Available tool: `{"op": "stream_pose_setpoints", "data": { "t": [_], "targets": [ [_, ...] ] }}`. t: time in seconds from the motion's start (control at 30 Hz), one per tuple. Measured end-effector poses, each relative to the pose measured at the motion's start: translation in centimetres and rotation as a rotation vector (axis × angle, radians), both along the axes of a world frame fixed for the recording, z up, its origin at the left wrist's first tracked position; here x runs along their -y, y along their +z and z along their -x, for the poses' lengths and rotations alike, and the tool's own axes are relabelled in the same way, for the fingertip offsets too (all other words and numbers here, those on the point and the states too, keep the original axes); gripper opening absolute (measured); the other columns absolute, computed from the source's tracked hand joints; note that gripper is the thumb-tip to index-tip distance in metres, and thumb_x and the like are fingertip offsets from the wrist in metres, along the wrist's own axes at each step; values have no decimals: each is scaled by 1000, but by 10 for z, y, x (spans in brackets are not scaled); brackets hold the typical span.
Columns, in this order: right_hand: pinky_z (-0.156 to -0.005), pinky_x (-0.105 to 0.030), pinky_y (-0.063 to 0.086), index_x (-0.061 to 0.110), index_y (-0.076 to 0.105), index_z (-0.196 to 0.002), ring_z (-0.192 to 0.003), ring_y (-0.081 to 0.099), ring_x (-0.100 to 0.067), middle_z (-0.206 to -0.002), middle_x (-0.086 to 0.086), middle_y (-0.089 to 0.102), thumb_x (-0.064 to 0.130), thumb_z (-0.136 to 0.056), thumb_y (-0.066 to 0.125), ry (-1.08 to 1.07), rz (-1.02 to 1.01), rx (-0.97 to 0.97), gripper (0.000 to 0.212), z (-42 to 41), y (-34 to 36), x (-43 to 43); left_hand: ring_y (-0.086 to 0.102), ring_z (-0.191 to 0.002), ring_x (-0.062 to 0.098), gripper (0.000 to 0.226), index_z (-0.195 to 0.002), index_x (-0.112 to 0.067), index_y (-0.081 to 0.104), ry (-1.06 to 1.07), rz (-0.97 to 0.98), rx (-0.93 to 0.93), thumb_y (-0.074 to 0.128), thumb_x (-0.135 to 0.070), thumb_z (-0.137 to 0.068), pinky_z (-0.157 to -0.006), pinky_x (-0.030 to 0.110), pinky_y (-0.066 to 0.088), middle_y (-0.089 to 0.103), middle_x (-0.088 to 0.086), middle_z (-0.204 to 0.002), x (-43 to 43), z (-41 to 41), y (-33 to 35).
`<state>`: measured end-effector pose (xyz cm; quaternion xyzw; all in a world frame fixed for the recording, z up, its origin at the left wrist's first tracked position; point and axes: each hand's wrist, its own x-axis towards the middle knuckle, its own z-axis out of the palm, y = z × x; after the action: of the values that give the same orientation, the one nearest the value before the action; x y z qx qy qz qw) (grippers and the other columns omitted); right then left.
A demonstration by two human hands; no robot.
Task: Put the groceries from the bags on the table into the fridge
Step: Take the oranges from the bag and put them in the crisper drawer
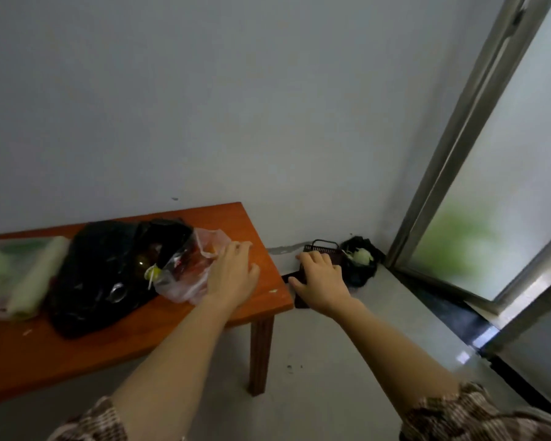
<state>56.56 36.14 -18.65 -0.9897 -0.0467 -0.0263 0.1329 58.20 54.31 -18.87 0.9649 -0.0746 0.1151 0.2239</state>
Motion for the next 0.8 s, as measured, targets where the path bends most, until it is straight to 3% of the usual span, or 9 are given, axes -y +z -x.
{"op": "stream_pose_setpoints", "data": {
  "t": [0.3,0.5,0.63,0.7,0.8],
  "targets": [
    [-108,-50,28,20,36,-139,-133,31,-26,-142,-5,39,44,-94,47,46,14,-75,52,-114,-43,-109,43,-119,26,37,-128,-16,49,-48,-127,-86,46,-24,-92,-91,39,44,49,6,-131,-117,-124,-54],
    [-103,-42,26,22,37,-140,-129,31,-23,-138,-1,41,41,-96,43,13,31,-73,48,-174,-74,-173,39,-128,25,44,-130,-16,47,-294,-405,-120,50,-22,-87,-97,35,40,44,7,-138,-173,-198,-97],
    [-109,-52,15,15,37,-140,-137,25,-28,-146,-7,37,31,-97,43,53,154,-98,46,-194,-98,-200,39,-122,24,40,-131,-16,44,-504,-570,-144,46,-20,-91,-97,35,35,45,3,-130,-191,-232,-117],
    [-111,-59,8,14,35,-144,-142,17,-29,-152,-8,28,26,-97,43,99,205,-170,49,-201,-110,-210,35,-128,24,40,-133,-16,43,-625,-669,-150,44,-21,-94,-105,37,28,44,3,-135,-194,-248,-122],
    [-112,-62,-2,14,26,-150,-145,7,-27,-158,-5,14,25,-97,43,156,289,-237,57,-212,-124,-217,15,-144,24,46,-139,-17,41,-726,-741,-133,46,-25,-94,-119,45,1,31,4,-151,-193,-276,-130]
  ]
}}
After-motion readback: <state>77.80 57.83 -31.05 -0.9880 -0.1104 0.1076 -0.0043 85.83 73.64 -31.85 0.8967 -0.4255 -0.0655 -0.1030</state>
